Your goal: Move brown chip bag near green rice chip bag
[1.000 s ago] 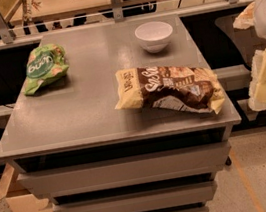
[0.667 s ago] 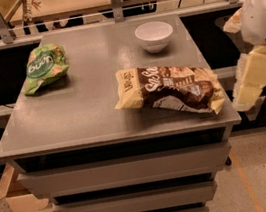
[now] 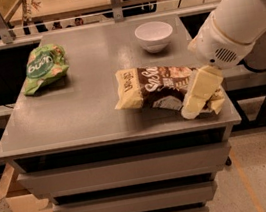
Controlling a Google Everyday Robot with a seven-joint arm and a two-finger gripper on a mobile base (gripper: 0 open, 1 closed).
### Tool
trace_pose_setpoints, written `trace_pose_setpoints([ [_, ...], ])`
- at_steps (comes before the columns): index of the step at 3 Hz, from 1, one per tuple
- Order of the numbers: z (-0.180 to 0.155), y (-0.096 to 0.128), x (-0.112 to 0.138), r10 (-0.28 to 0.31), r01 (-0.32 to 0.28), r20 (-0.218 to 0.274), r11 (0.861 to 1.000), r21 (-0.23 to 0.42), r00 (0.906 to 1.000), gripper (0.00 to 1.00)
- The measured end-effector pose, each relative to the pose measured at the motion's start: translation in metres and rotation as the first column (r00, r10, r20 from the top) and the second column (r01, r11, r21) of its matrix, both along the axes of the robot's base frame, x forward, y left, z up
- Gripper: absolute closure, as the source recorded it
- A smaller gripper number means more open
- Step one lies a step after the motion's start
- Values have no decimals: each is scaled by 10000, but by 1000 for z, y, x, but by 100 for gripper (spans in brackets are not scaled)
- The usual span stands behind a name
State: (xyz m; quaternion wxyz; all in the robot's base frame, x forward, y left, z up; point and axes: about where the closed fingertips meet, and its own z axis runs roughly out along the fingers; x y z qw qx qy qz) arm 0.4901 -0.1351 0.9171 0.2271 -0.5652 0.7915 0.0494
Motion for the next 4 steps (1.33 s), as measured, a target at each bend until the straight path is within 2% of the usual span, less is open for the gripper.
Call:
trace_pose_setpoints([
  [1, -22, 31, 7, 95, -81, -249, 9984, 555, 9996, 0],
  [2, -39, 50, 14, 155, -118, -428, 9964, 840, 9990, 18],
  [3, -44, 59, 22, 190, -164, -276, 9956, 927, 9994, 42],
  [4, -34, 60, 31, 186, -207, 257, 9965, 809, 9995, 65],
])
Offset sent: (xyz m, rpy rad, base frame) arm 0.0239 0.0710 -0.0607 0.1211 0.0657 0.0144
